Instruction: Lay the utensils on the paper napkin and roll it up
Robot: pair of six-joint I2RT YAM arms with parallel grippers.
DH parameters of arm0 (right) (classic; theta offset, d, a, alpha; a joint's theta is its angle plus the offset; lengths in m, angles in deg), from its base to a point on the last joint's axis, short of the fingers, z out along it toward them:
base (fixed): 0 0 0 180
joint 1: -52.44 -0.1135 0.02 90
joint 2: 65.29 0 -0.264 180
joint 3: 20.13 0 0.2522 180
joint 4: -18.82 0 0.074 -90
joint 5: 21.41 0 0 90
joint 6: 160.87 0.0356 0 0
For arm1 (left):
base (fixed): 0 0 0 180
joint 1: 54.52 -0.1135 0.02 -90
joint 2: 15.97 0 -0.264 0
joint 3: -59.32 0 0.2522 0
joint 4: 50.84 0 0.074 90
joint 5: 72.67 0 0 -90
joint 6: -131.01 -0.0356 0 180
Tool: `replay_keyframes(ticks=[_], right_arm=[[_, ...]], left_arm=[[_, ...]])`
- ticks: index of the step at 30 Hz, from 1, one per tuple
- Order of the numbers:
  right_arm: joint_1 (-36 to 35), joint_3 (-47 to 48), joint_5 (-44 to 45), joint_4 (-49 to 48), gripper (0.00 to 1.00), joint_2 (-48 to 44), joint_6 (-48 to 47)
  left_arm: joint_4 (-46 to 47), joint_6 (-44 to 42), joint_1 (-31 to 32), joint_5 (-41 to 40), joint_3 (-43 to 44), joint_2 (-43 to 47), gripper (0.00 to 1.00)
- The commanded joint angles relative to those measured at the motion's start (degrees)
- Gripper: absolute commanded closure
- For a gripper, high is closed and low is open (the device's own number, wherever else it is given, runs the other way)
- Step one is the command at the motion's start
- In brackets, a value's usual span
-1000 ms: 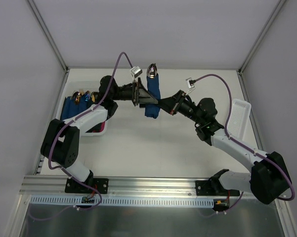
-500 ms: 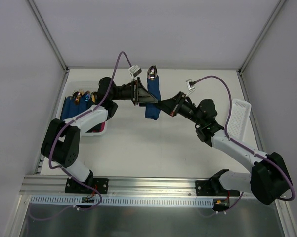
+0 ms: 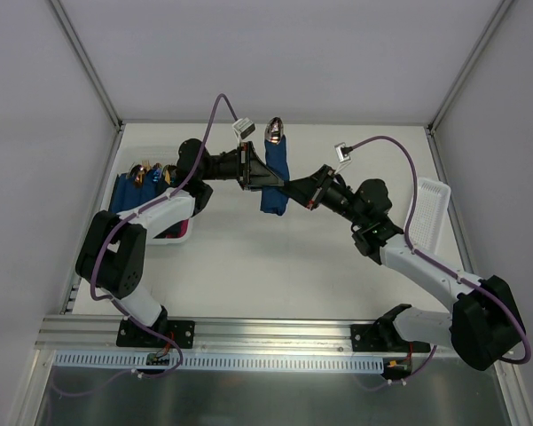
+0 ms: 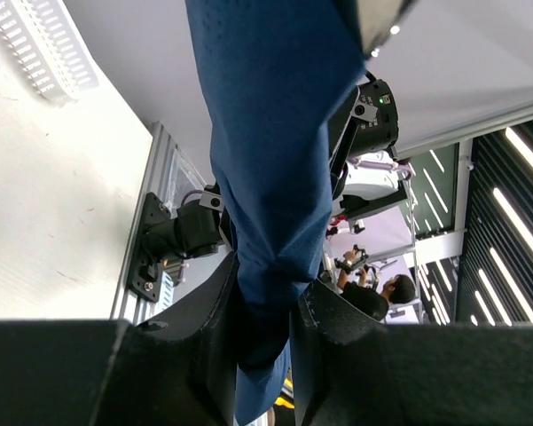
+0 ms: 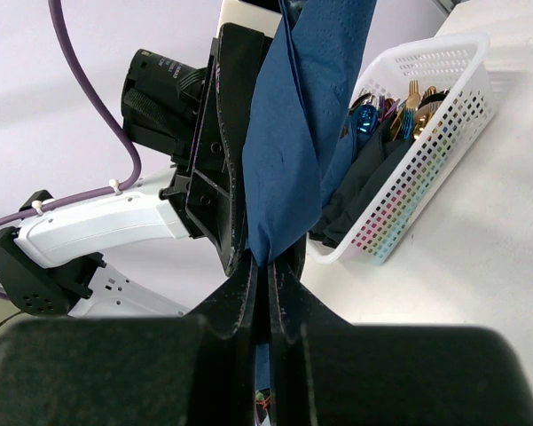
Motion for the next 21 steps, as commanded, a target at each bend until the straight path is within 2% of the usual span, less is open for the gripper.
replay_keyframes(ticks=[1, 4, 6, 10, 17, 19, 21], right_arm=[[-0.23, 0.60, -0.50, -3.04, 1.00, -2.28, -2.87], [-0.23, 0.16, -0.59, -1.98, 1.00, -3.16, -3.75], [-0.23, -0.10, -0.85, -1.72, 1.00, -3.51, -4.10], [-0.41, -0.54, -0.94, -1.54, 1.00, -4.04, -4.45], [-0.76, -0.37, -0.94, -1.10, 1.00, -4.13, -4.80], [-0.76, -0.37, -0.85, -1.10, 1.00, -4.04, -4.80], [-0.85, -0.19, -0.76, -1.10, 1.00, -3.95, -4.80]], left_arm=[[3.10, 0.16, 0.27, 0.25, 1.91, 0.68, 0.95], [4.85, 2.00, 0.10, 0.16, 2.25, 0.33, 0.90], [6.52, 3.41, 0.18, 0.07, 2.69, 0.07, 0.79], [7.67, 4.56, 0.10, -0.01, 3.84, -0.28, 0.69], [8.55, 5.52, 0.18, -0.28, 3.58, -0.55, 0.63], [8.55, 5.52, 0.18, -0.28, 3.58, -0.55, 0.65], [8.29, 5.26, 0.10, -0.28, 3.49, -0.46, 0.75]])
